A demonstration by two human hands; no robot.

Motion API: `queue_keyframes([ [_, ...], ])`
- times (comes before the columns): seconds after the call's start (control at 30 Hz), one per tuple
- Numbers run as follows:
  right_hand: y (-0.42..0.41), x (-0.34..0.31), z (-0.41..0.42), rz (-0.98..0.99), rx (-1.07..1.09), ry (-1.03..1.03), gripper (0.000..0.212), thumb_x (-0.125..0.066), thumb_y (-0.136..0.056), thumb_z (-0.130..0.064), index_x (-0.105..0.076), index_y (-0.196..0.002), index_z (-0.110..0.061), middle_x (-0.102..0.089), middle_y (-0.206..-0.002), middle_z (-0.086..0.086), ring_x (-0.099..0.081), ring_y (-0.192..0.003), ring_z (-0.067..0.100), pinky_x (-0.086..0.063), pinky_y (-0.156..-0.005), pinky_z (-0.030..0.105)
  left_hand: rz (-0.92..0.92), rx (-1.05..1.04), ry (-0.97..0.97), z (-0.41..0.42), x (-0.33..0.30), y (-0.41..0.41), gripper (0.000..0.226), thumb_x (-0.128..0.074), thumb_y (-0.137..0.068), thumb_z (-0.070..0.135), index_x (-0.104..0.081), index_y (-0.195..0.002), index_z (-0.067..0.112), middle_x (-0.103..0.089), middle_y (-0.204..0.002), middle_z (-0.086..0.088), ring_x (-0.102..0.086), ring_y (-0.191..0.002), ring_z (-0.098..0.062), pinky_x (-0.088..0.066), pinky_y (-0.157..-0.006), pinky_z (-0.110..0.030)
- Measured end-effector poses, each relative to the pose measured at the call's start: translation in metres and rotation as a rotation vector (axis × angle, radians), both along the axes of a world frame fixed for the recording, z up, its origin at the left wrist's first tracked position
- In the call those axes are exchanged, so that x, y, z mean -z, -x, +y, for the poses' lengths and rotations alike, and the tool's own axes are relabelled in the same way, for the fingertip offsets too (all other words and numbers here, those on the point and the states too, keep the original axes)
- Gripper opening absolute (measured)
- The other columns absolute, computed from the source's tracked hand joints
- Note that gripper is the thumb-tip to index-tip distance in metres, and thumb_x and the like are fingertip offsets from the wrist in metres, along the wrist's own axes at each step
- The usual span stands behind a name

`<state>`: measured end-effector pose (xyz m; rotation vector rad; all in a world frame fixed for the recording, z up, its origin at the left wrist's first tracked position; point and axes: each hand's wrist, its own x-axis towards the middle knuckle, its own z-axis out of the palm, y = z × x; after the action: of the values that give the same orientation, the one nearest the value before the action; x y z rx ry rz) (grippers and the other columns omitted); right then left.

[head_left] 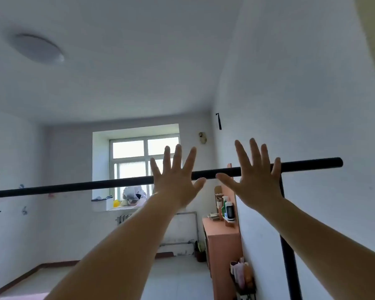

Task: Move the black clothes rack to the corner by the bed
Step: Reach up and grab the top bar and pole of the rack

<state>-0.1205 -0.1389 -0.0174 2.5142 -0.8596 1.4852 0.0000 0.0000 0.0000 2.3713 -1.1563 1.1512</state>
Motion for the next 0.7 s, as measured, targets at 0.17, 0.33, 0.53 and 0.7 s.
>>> queue_keyframes([
  [0.17,0.011,0.035,-0.025,-0.017,0.070,-0.029,0.087,-0.044,-0.086,-0.057,0.013,-0.146,-0.031,0.014,-0.159,0.007,0.011,-0.145,0.030,-0.002,-0.116,0.056,0.147,-0.010,-0.074,-0.026,0.018,0.002,0.081,-0.031,-0.091,0.060,0.025,-0.143,0.036,0.023,-0.159,-0.003,0.024,-0.145,-0.030,0.011,-0.113,-0.059],
  [0.33,0.014,0.061,-0.046,-0.023,0.076,-0.138,0.091,-0.053,-0.085,-0.048,0.011,-0.147,-0.030,0.013,-0.159,0.008,0.007,-0.146,0.031,-0.009,-0.117,0.056,0.259,-0.019,-0.097,-0.045,0.029,0.002,0.082,-0.034,-0.090,0.059,0.024,-0.143,0.038,0.021,-0.160,-0.003,0.022,-0.145,-0.031,0.010,-0.113,-0.060],
  [0.53,0.012,0.078,-0.053,-0.214,-0.128,-0.185,0.089,-0.062,-0.085,-0.020,-0.001,-0.149,-0.025,-0.001,-0.159,0.012,-0.024,-0.140,0.036,-0.043,-0.103,0.050,0.356,-0.004,-0.073,-0.068,0.038,0.007,0.084,-0.037,-0.090,0.058,0.027,-0.141,0.039,0.028,-0.157,-0.008,0.022,-0.146,-0.031,0.008,-0.114,-0.060],
  [0.7,0.008,0.082,-0.066,-0.476,-0.307,-0.242,0.075,-0.059,-0.087,-0.005,-0.014,-0.147,-0.016,-0.026,-0.152,0.016,-0.044,-0.129,0.032,-0.047,-0.096,0.033,0.391,0.017,0.000,-0.084,0.039,0.012,0.091,-0.043,-0.087,0.061,0.027,-0.141,0.039,0.028,-0.156,-0.013,0.023,-0.145,-0.029,0.007,-0.114,-0.058],
])
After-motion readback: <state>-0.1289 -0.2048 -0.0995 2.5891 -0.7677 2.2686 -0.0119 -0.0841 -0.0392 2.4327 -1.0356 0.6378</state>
